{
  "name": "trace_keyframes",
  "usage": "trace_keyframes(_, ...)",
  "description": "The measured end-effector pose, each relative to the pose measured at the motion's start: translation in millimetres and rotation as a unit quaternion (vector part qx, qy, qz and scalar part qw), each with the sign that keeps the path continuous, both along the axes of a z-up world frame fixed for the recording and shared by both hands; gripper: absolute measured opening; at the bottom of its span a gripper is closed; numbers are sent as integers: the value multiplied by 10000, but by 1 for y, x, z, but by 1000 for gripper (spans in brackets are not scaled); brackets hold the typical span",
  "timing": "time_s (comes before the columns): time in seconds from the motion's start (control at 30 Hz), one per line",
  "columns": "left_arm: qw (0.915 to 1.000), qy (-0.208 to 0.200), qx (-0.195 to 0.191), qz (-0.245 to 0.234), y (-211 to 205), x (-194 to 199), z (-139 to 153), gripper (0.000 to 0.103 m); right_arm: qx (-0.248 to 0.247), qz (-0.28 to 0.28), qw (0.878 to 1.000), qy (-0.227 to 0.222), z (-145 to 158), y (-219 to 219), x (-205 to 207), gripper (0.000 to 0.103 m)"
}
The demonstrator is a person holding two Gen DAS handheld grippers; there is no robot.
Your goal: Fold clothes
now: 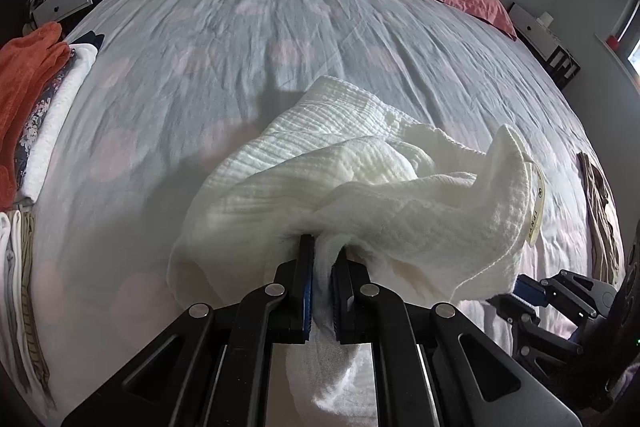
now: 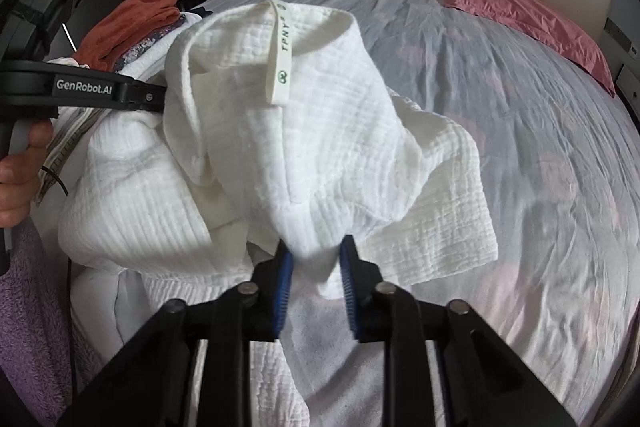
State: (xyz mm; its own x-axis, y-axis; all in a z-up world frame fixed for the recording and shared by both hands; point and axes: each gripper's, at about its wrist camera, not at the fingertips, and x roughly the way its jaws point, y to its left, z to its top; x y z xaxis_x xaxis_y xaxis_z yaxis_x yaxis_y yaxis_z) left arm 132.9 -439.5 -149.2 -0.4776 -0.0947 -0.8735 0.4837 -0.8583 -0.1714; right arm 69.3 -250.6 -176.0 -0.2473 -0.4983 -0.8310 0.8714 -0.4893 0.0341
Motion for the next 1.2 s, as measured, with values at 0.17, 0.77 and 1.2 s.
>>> trace_keyframes(0.17,9995,63,84,-300,15,1,2,14,-329,-891,9955,-65,9,29,-29,6)
trace_keyframes(0.77,9996,-78,238,145,0,16,-4,25,203,-3083,9505,-333,-7,99,-96,3)
trace_keyframes(1.2,9996,-47,283,-10,4,14,-4,27,-898,-1518,9790,-1022,19,83,-67,24)
